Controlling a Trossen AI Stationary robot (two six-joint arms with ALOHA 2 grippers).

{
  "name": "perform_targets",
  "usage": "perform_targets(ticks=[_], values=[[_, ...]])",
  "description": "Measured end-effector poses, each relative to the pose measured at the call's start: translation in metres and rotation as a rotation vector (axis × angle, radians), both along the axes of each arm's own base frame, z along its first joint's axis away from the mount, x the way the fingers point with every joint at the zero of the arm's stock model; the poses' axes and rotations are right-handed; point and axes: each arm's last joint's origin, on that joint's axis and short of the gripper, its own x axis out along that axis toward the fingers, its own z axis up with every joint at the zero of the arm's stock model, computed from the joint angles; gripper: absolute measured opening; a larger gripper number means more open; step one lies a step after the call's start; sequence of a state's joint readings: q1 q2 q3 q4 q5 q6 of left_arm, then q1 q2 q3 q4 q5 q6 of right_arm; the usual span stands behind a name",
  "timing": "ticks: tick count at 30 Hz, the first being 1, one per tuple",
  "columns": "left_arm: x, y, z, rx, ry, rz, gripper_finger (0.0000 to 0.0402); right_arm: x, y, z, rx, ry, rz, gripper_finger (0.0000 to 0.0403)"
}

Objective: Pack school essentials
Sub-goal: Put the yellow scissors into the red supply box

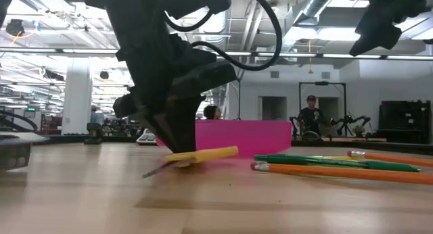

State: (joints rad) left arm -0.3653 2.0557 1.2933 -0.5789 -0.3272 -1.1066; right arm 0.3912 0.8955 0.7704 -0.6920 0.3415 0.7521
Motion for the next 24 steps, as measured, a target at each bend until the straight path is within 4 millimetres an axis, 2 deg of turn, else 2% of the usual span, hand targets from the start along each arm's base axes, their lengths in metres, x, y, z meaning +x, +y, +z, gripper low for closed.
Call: perform_targets(ticks=[10, 20, 24], values=[[0.017, -0.001, 0.027, 0.004, -0.017, -0.057, 0.0005, 0.002, 0.002, 0.002, 0.014, -0.035, 0.004, 0.024], [0.032, 0.006, 0.049, 0.034, -0.072, -0.067, 0.0002, 0.004, 0.016, 0.01, 0.07, -0.136, 0.065, 0.024], [0.038, 0.01, 0.062, 0.036, -0.08, -0.086, 0.0002, 0.004, 0.019, 0.006, 0.108, -0.119, 0.043, 0.024]])
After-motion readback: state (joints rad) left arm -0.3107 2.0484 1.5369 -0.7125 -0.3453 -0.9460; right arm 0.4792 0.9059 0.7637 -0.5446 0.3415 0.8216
